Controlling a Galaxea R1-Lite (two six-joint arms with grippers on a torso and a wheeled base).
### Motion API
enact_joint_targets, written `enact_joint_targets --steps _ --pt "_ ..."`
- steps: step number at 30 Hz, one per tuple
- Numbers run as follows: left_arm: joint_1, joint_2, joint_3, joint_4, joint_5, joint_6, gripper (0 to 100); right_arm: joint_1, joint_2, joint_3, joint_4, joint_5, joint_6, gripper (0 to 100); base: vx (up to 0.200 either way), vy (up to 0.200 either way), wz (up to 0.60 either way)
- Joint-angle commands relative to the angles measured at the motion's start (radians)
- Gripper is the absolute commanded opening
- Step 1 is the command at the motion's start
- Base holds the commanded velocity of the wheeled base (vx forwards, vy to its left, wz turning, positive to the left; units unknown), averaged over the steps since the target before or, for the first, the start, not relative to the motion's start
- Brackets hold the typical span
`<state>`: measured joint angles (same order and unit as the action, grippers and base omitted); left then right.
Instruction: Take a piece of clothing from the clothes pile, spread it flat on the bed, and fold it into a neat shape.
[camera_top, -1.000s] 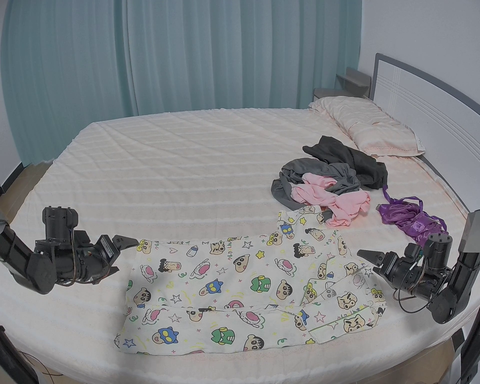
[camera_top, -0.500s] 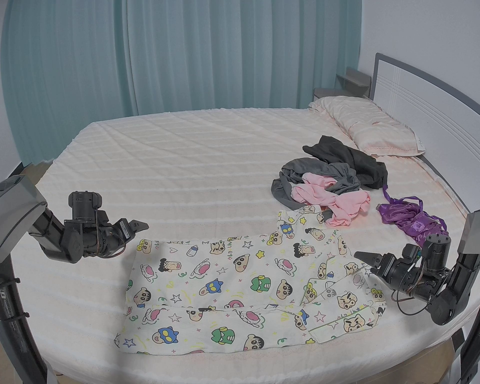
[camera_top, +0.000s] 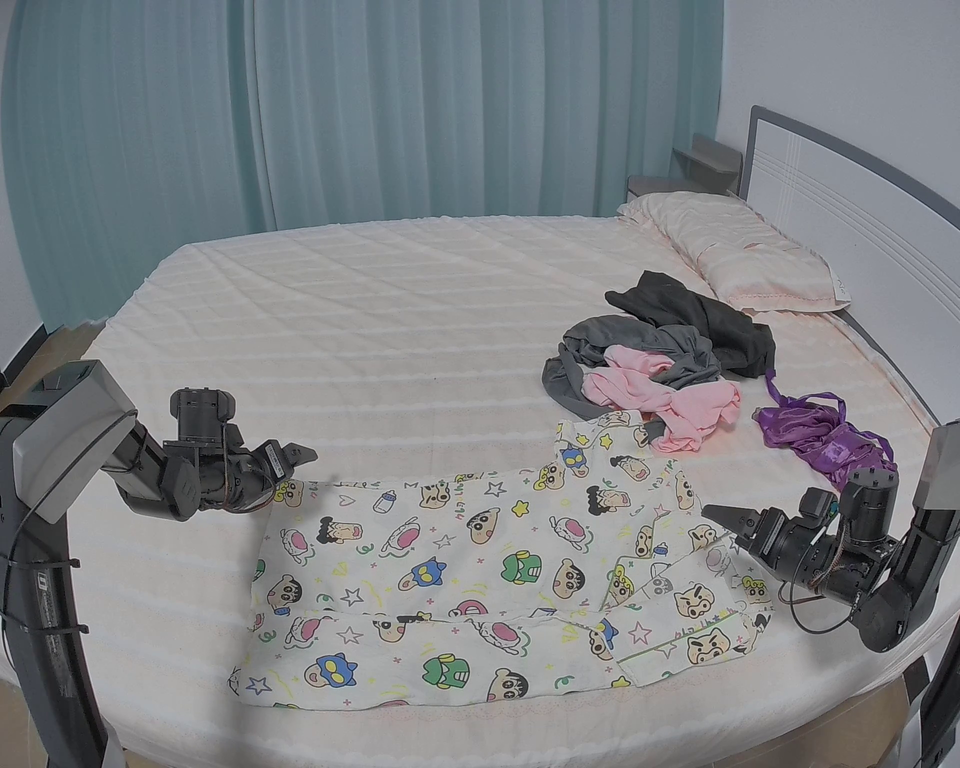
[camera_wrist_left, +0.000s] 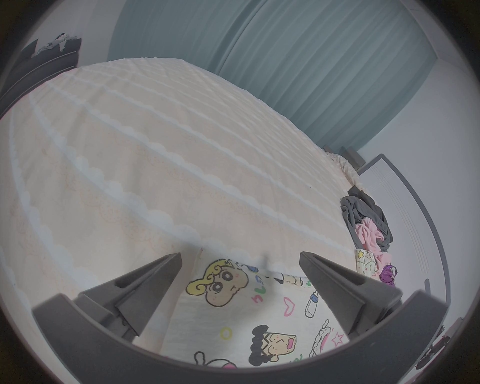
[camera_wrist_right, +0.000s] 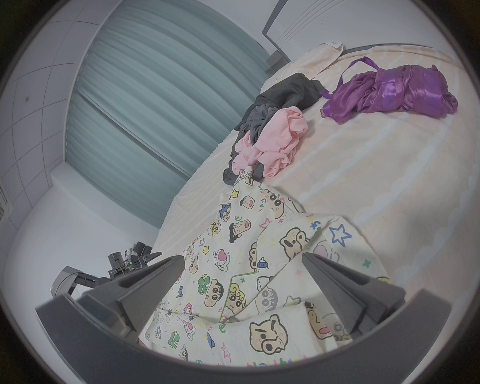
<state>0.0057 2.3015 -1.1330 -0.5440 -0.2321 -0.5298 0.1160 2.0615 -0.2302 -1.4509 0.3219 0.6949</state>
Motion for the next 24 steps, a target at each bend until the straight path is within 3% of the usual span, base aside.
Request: enact_joint_targets --steps 1,11,12,18,24 --pt "-0.004 0.032 -0.016 -0.001 0.0 0.001 100 0.002 0.002 -0.001 0.0 0.0 0.0 100 0.0 0.0 0.0" --pt "-0.012 0.065 -0.044 -0.001 0.004 -0.001 100 0.002 0.005 -0.011 0.0 0.0 0.0 100 0.0 0.0 0.0" --pt "-0.012 0.065 -0.044 -0.001 0.004 -0.001 0 0.002 0.005 -0.011 0.0 0.0 0.0 100 0.0 0.0 0.0" --pt "-0.004 0.07 -0.048 0.001 0.024 -0.006 0 0.002 0.006 -0.116 0.052 0.0 -0.006 100 0.0 0.0 0.0" --pt "0.0 0.046 -0.031 0.001 0.066 -0.009 0 0.004 0.045 -0.353 0.3 0.0 -0.009 100 0.0 0.0 0.0"
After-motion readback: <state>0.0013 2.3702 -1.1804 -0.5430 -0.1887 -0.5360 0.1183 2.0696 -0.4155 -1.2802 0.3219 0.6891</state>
